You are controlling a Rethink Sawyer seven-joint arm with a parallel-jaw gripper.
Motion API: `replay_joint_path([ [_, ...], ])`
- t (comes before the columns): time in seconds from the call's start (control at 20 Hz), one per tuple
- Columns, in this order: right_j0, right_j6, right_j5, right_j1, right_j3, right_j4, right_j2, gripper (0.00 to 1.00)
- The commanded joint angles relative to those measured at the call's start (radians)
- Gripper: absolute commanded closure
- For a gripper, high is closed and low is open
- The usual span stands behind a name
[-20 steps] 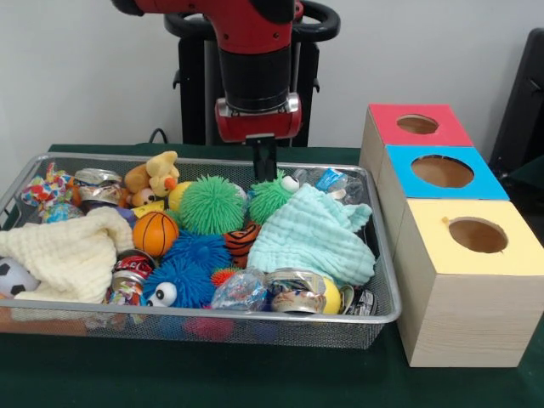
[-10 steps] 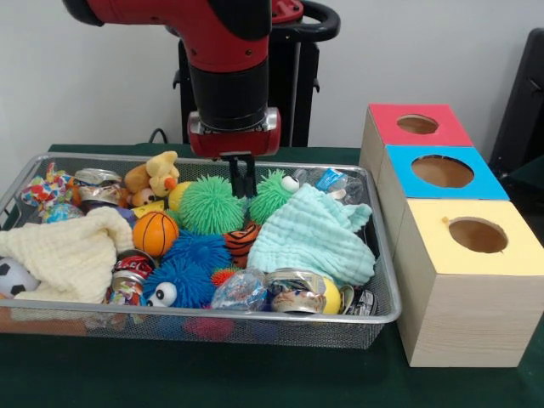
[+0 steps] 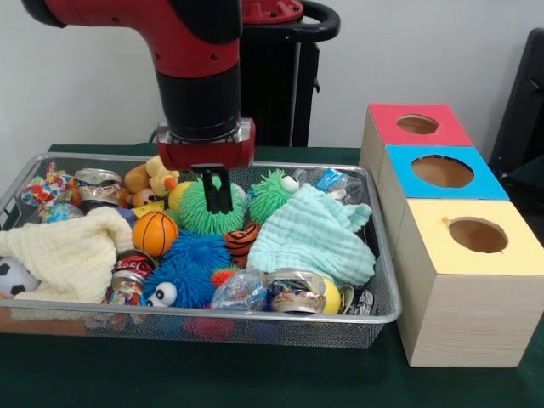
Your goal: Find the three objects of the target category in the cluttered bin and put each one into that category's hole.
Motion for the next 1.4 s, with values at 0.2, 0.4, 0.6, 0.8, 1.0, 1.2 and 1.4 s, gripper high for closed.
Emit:
replay_joint_path([
  [0.2,-0.085,-0.037,-0.144,0.079,0.008,-0.019,0.126,1.0],
  [0.4,-0.106,-0.013,-0.202,0.081,0.045,-0.022,0.144,1.0],
  [0.6,-0.118,-0.053,-0.25,0.074,0.068,-0.073,0.167,1.0],
  [0.8,-0.112,-0.032,-0.272,0.047,0.098,-0.089,0.165,1.0],
  [1.0,-0.112,-0.007,-0.265,0.035,0.121,-0.07,0.166,1.0],
  [1.2,-0.114,-0.023,-0.237,0.027,0.129,-0.069,0.172,1.0],
  [1.4,-0.118,-0.021,-0.233,0.022,0.138,-0.068,0.177,0.0],
])
